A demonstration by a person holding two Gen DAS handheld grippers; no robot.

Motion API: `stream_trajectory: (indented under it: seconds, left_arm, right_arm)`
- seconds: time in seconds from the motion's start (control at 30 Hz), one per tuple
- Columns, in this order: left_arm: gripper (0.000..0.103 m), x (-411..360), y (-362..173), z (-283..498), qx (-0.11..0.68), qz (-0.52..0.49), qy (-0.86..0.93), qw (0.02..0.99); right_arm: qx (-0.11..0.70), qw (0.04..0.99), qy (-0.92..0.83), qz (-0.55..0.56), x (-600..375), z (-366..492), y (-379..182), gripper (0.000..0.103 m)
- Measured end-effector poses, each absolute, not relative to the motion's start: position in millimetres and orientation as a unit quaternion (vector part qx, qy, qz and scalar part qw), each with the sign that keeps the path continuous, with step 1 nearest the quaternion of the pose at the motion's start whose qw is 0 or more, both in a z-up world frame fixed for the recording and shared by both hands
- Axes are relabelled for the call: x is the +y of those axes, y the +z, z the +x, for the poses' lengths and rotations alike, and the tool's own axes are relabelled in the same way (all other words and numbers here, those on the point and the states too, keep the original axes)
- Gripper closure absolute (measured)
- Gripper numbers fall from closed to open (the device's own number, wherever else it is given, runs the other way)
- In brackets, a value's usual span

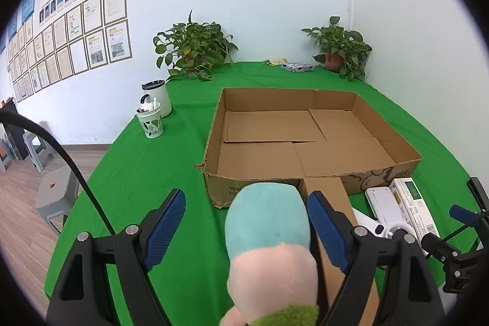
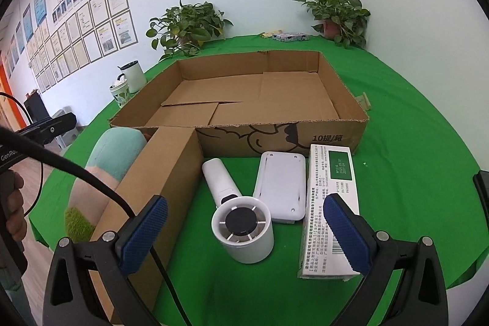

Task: Organize objects
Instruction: 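Close the left gripper on the plush toy and lift it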

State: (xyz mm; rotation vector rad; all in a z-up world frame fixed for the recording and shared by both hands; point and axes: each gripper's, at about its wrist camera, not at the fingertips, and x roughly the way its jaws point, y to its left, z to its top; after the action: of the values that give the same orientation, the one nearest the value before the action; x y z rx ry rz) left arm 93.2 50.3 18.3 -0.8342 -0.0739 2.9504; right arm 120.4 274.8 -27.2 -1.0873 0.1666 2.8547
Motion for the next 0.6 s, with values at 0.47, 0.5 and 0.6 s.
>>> stream_trajectory:
  seconds: [0.47, 0.5, 0.6]
  left_arm:
    - [0.021, 37, 20, 128, -0.020, -0.284, 0.959, 0.018]
    - [0.021, 32, 21, 130, -0.022, -0.284, 0.959, 0.014]
    - [0.021, 11, 27, 132, -0.033, -0.280, 0.959, -0.011]
  right_arm:
    - [0.017, 0.017, 0.935, -0.354, 252, 128, -25, 0.000]
    - [0.010, 0.016, 0.935, -0.354, 247, 126, -23, 0.000]
    - [-0.032, -0.031, 0.938, -0.344, 211, 119, -11, 0.000]
